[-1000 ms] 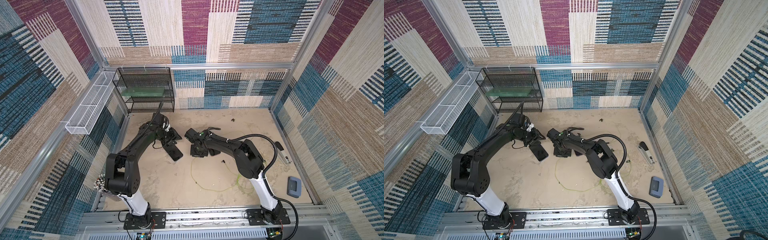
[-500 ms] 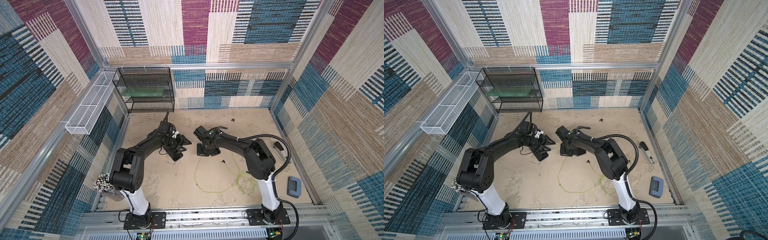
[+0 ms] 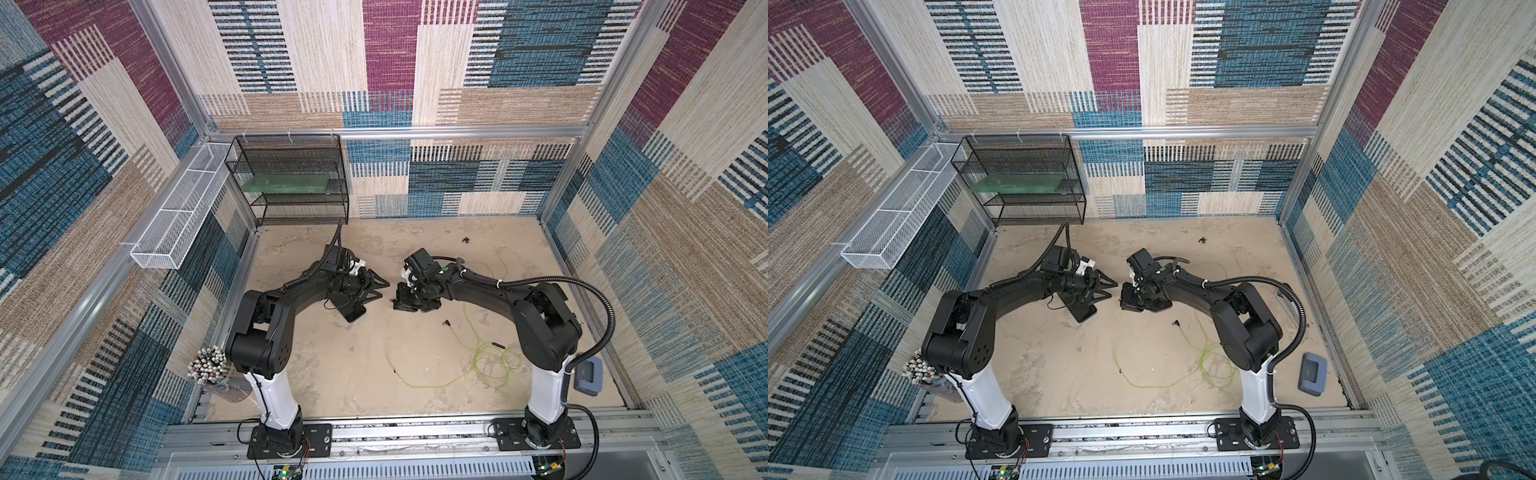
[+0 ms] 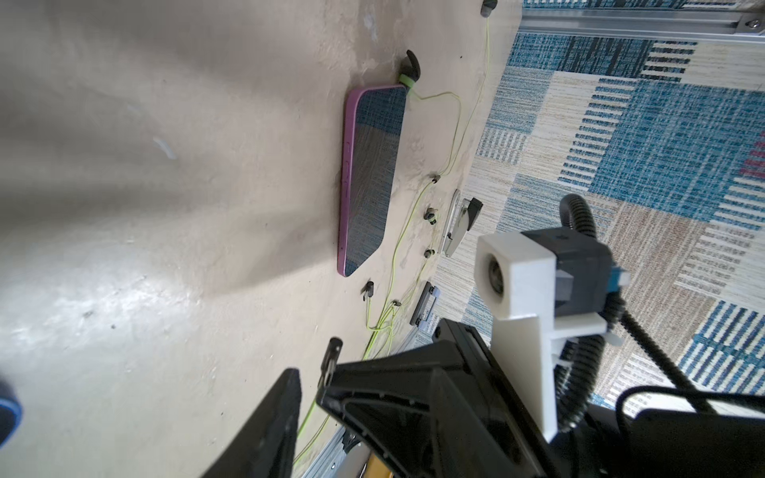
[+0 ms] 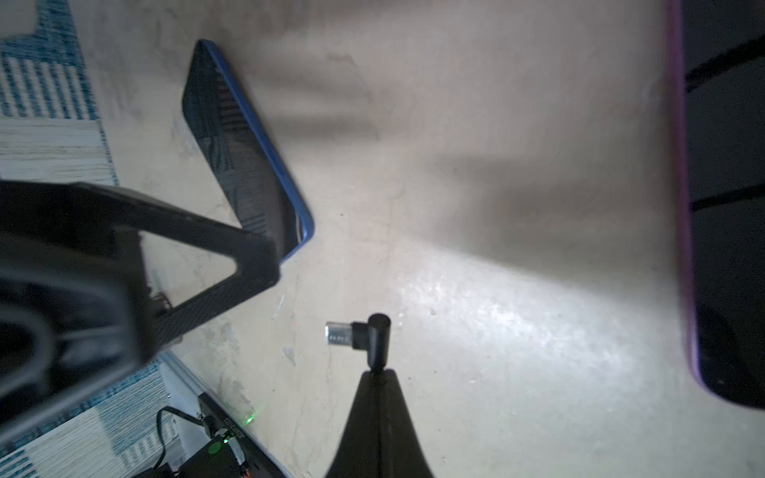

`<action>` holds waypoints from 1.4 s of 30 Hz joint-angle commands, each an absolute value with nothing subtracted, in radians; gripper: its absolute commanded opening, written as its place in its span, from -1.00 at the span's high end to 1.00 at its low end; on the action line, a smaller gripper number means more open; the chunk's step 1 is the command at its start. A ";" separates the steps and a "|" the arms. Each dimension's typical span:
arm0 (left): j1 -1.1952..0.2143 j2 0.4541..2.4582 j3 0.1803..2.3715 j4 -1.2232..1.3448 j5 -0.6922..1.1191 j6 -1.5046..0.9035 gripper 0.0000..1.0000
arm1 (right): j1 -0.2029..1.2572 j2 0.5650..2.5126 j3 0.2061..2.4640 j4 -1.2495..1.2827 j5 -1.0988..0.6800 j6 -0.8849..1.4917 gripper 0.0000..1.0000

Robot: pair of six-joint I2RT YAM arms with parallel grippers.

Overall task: Plug wired earphones into phones
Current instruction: Pick up the wired earphone from the center of the board.

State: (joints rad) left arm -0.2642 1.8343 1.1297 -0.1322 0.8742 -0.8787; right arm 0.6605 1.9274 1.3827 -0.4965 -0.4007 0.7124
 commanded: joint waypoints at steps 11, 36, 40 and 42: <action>-0.273 1.858 1.145 -0.173 0.910 -0.781 0.41 | 0.648 1.920 1.377 -0.404 -0.474 0.752 1.00; -0.288 1.882 1.173 -0.224 0.897 -0.742 1.00 | 0.634 1.904 1.368 -0.389 -0.485 0.757 0.50; -0.288 1.879 1.177 -0.188 0.921 -0.775 1.00 | 0.575 1.803 1.228 -0.243 -0.528 0.823 0.06; -0.288 1.879 1.177 -0.137 0.954 -0.819 1.00 | 0.542 1.749 1.131 -0.102 -0.579 0.893 0.06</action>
